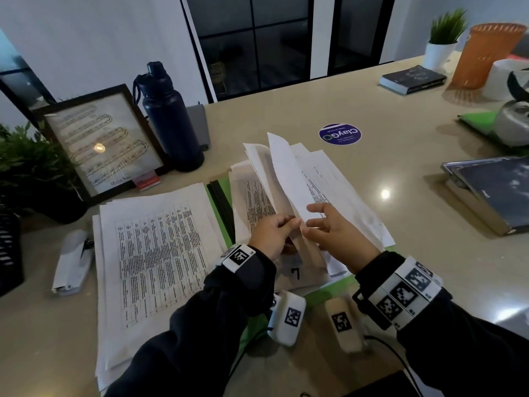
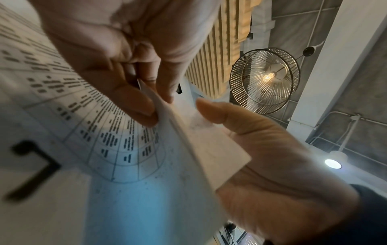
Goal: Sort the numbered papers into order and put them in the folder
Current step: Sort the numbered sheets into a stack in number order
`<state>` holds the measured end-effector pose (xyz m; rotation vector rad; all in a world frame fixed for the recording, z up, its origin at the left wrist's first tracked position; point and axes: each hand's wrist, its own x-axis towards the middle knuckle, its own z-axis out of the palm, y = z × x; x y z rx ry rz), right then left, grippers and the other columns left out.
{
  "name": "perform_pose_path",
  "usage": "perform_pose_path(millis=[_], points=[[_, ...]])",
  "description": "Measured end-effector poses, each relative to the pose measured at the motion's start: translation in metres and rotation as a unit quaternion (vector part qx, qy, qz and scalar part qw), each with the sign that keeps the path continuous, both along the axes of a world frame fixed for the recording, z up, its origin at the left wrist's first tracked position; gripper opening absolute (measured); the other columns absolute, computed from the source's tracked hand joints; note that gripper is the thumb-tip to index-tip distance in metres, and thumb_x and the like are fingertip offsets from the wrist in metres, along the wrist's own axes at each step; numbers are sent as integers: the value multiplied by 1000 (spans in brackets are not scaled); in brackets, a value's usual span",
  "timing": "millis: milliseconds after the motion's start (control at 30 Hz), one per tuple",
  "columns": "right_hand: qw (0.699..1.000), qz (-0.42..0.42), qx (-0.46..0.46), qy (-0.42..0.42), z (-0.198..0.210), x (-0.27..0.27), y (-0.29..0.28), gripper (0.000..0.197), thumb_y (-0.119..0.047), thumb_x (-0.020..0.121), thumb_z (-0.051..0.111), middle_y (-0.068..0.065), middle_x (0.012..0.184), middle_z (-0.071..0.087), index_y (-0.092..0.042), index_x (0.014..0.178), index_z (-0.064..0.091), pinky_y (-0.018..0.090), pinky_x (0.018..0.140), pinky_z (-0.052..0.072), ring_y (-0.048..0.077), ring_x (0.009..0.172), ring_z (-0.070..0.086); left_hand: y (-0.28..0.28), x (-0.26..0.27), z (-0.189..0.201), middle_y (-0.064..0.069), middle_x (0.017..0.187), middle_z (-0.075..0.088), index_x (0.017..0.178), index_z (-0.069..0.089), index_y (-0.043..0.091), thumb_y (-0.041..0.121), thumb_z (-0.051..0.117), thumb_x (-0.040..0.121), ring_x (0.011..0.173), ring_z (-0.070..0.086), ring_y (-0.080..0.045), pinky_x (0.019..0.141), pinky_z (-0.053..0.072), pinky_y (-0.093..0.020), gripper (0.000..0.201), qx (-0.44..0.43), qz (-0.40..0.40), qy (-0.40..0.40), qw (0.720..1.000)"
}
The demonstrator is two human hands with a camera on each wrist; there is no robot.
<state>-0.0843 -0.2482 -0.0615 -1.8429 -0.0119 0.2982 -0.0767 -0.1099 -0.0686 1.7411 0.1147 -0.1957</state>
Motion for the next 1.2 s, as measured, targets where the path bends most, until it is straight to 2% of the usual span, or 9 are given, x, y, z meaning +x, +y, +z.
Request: perform_pose_path(millis=[100,233,333,467,533,667,900,1100,1200], points=[[1000,2,-8,14,0,0,-4,38,-19,88,60,7,112,56,-21,123,44,22,68,45,15,93,57,-4,-1,1,-5,68,56,86,62,6,7,51,94,54,56,-9,46,51,-16,13,-13,-1,27,1000],[997,-13,-78,-18,0,3,-9,4,-16,89,56,1,85,59,-16,93,55,19,56,34,8,67,48,-7,1,3,-4,65,56,75,59,12,5,52,90,49,57,-5,47,51,-20,18,12,-2,35,999],[993,-16,-112,-45,1,4,-15,19,-18,88,59,-6,68,51,-19,72,50,21,54,31,6,59,42,-8,2,5,-6,67,57,75,61,11,12,53,90,65,57,-20,63,52,-31,17,28,14,25,999],[988,11,-145,-56,2,2,-17,29,-17,86,61,-8,60,45,-18,63,44,18,51,30,6,55,38,-10,1,10,-4,74,61,83,64,11,46,62,84,69,59,-20,58,47,-24,34,37,3,52,998],[989,8,-139,-49,1,2,-17,32,-16,87,61,-7,57,40,-18,61,42,19,49,28,8,53,36,-10,2,10,-9,84,65,92,63,7,36,66,83,78,63,-24,63,53,-33,30,115,-19,26,993],[985,-81,-145,-40,2,14,-36,26,-8,83,57,-1,59,38,-14,64,40,23,47,29,14,54,34,11,7,15,-22,99,67,96,63,-1,12,60,82,91,64,-34,81,52,-44,19,204,4,-10,979],[956,-157,-247,7,-2,25,-93,7,-10,88,48,10,78,50,-4,85,50,29,55,37,24,72,47,67,16,34,-6,91,62,101,55,8,6,55,82,85,56,-25,69,41,-30,18,245,65,-53,966],[965,-155,-207,39,-1,22,-94,18,-6,88,46,10,92,60,-9,105,50,39,69,55,29,85,60,76,13,40,12,133,45,147,20,29,-4,49,82,114,49,-12,89,36,-20,78,220,19,-76,972],[971,-128,-200,39,-1,22,-87,31,-2,86,45,10,94,62,-11,115,51,34,68,52,28,86,61,69,11,36,6,146,39,143,34,24,-6,46,85,132,39,-12,98,28,-15,67,239,-16,-78,968]])
